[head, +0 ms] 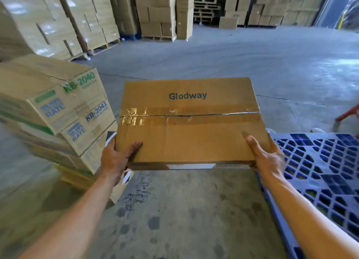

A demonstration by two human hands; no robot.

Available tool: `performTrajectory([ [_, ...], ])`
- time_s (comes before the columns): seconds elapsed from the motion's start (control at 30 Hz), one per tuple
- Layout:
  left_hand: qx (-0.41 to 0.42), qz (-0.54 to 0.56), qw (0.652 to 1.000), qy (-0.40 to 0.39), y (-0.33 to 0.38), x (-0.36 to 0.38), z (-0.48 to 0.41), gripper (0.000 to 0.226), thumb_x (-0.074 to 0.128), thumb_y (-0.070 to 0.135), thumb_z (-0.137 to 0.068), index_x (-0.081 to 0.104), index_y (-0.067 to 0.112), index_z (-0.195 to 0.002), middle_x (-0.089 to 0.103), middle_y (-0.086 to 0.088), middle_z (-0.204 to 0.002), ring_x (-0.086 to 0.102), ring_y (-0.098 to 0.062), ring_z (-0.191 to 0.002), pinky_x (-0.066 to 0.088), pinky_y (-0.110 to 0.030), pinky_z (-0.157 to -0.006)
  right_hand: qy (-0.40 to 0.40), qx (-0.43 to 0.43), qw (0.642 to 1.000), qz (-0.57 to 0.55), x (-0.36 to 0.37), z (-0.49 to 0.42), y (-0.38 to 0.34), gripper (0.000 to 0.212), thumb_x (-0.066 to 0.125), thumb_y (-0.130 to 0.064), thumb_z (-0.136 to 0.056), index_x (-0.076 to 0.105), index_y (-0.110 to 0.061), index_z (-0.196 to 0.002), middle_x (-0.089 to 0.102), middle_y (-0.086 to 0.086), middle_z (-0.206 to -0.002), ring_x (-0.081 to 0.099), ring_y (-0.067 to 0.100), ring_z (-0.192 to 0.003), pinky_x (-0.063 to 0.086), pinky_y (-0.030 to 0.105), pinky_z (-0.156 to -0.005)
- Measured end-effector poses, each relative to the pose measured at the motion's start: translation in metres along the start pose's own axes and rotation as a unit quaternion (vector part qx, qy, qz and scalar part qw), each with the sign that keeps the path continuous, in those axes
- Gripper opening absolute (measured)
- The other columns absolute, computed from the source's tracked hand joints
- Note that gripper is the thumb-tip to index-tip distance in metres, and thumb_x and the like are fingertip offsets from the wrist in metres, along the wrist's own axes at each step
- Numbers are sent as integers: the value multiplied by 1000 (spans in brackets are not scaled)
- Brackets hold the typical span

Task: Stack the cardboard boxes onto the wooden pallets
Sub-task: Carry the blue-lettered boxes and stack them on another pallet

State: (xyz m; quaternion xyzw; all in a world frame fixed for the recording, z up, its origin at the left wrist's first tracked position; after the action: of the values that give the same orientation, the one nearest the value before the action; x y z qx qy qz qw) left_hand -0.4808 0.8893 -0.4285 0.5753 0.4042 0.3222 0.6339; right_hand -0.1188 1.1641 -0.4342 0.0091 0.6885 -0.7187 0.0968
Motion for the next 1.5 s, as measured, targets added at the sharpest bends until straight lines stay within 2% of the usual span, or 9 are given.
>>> performTrajectory([
  [0.2, 23, -10, 995, 94, 33, -48, 94, 89, 87, 58, -61, 56, 25, -138, 67, -1, -124, 65, -26, -107, 57, -56, -90, -74, -44, 996, 16, -21, 36, -48, 90, 71, -66, -76, 33, -44, -154, 50, 6, -149, 55, 28, -124, 50, 47, -103],
  [0.33, 15, 5, 987, 158, 51, -99, 152, 89, 90, 59, -56, 59, 20, -130, 68, -3, -119, 66, -20, -101, 57, -50, -93, -144, -49, 988, 12, 2, 65, -69, 108, 71, -88, -55, 32, -54, -150, 49, 5, -151, 55, 37, -125, 53, 59, -97],
  [0.43, 25, 3, 978, 207, 65, -144, 187, 99, 87, 68, -45, 60, 21, -128, 70, -3, -117, 67, -25, -104, 58, -44, -87, -191, -50, 980, -18, 33, 92, -85, 105, 74, -84, -57, 34, -55, -149, 47, 3, -152, 54, 39, -128, 53, 63, -95],
  [0.63, 36, -16, 944, 329, 82, -244, 266, 87, 85, 65, -43, 66, 21, -116, 74, 2, -105, 70, -17, -96, 57, -38, -84, -284, -52, 957, -37, 109, 158, -105, 105, 72, -88, -55, 36, -54, -147, 49, -1, -152, 53, 38, -130, 52, 66, -95],
  [0.77, 18, -23, 918, 396, 78, -311, 325, 68, 92, 51, -59, 67, 22, -116, 74, 3, -106, 70, -18, -98, 54, -33, -73, -358, -52, 931, -55, 169, 223, -113, 105, 76, -86, -51, 40, -55, -145, 51, -2, -150, 55, 37, -128, 51, 66, -96],
  [0.97, -12, -5, 876, 482, 57, -411, 413, 61, 90, 48, -66, 64, 32, -118, 71, 8, -113, 67, -18, -106, 59, -51, -87, -465, -101, 879, -29, 250, 342, -121, 102, 72, -88, -56, 39, -52, -145, 55, 0, -144, 59, 34, -122, 54, 61, -94],
  [1.03, -20, -10, 864, 503, 48, -443, 436, 71, 90, 55, -60, 63, 30, -121, 71, 10, -112, 68, -16, -104, 59, -53, -87, -476, -115, 872, -17, 275, 380, -119, 101, 70, -89, -58, 39, -49, -146, 52, 3, -148, 54, 36, -128, 51, 63, -98],
  [1.2, -23, -10, 851, 524, 21, -542, 469, 57, 90, 49, -67, 62, 35, -115, 69, 12, -109, 66, -13, -102, 58, -53, -86, -491, -141, 860, 3, 330, 482, -112, 104, 65, -90, -62, 41, -40, -149, 49, 4, -151, 47, 35, -136, 44, 60, -108],
  [1.5, -67, -24, 854, 515, -39, -730, 478, 57, 86, 41, -75, 57, 32, -124, 62, 17, -106, 59, -5, -97, 57, -51, -88, -481, -103, 870, 38, 438, 635, -75, 106, 66, -93, -56, 42, -43, -146, 57, -1, -143, 56, 31, -128, 47, 60, -105],
])
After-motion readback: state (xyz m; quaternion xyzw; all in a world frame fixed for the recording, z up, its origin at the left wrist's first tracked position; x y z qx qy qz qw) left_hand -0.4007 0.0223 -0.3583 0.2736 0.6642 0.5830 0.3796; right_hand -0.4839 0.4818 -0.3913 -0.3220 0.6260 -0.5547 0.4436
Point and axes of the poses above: each hand's wrist, its own z-axis away from the middle knuckle, its own x-axis out of the palm, y = z × x, the point moved 6 cm from there along -z, towards the middle knuckle
